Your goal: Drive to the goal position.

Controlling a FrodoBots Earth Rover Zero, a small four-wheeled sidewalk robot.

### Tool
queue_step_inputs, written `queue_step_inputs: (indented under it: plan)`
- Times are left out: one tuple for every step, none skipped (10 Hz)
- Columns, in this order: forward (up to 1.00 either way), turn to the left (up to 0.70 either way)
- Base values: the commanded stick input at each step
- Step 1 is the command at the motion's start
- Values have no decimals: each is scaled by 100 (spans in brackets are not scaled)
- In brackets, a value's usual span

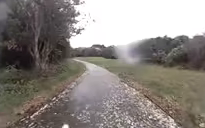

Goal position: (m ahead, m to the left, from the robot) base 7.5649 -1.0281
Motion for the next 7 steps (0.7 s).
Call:
queue_step_inputs:
  plan:
    - [50, 0]
    - [50, 0]
    - [50, 0]
    - [50, 0]
    - [50, 0]
    - [50, 0]
    - [50, 0]
